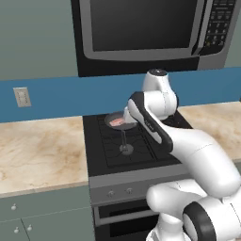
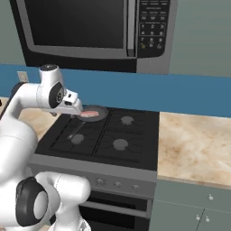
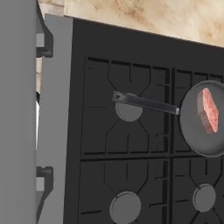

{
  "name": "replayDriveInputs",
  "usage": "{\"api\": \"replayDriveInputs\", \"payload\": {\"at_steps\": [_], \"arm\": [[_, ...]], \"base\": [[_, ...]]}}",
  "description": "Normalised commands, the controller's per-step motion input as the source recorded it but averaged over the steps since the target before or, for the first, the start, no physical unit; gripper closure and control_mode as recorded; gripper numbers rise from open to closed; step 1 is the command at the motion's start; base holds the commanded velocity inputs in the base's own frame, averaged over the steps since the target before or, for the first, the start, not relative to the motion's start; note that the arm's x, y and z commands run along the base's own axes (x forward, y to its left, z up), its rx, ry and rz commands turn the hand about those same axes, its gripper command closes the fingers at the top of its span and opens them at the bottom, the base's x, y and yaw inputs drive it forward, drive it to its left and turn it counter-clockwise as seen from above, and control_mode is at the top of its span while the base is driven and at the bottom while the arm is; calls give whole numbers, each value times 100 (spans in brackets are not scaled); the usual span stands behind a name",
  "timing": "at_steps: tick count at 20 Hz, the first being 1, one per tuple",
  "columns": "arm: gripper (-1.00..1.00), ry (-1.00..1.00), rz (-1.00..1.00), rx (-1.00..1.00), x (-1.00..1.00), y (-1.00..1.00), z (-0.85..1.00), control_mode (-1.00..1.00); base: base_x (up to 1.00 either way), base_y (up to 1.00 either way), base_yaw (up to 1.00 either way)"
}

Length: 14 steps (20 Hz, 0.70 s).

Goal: Pick up the pan with the steak in it and place it on the dining table. Then place the steak on the plate.

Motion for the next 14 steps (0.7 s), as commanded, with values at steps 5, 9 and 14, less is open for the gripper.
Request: {"api": "replayDriveInputs", "payload": {"at_steps": [5,9,14], "arm": [[-100,1,-1,0,19,14,-34,-100],[-100,0,-2,0,31,9,-32,-100],[-100,0,-3,0,38,7,-36,-100]], "base": [[0,0,0],[0,0,0],[0,0,0]]}}
